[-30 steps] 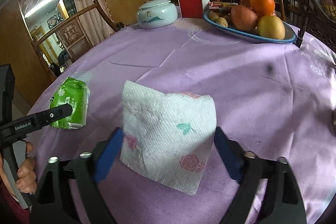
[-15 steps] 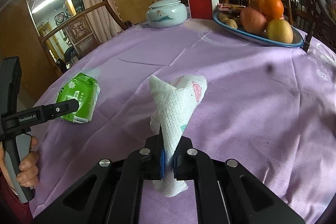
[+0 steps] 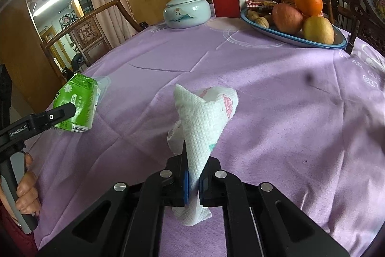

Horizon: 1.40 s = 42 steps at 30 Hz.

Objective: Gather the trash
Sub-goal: 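Carry the snack bag and tissue to the red wastebasket and open the left tool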

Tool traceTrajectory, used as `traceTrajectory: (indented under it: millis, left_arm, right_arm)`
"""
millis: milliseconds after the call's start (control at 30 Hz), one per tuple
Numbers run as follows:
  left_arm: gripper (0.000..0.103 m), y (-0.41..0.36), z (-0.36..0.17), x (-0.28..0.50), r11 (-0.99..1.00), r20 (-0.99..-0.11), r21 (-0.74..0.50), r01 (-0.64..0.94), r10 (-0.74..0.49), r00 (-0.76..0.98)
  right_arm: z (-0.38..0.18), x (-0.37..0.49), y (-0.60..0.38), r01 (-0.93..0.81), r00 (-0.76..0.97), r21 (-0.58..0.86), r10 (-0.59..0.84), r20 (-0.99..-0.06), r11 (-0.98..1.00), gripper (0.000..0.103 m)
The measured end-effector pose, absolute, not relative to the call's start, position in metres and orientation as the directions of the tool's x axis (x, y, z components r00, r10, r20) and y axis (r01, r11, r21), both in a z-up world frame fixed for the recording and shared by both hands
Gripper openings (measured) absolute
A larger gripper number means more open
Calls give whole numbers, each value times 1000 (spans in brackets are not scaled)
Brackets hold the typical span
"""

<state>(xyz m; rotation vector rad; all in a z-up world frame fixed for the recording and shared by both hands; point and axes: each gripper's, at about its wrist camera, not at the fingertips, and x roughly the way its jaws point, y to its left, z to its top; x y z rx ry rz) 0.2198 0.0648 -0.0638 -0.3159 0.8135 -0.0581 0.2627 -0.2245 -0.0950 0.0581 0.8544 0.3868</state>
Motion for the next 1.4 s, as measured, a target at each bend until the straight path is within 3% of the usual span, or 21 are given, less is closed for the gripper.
traceTrajectory:
  millis: [533,867,1400]
  left_arm:
    - [69,70,-51,189,950,-660,-291,-117,-110,744]
    - [69,79,-16,128,944,-614,-298,-140,-78,786]
    - [70,71,24,63,961,-548,-204,-185,44,835]
  right_arm:
    - [-82,250,-227,-302,662,143,316,-680,942,7]
    - [-36,217,-219,-377,708,162,396,-584,912,6]
    - [14,170,-205,-478,735,156,491,-468,864,6]
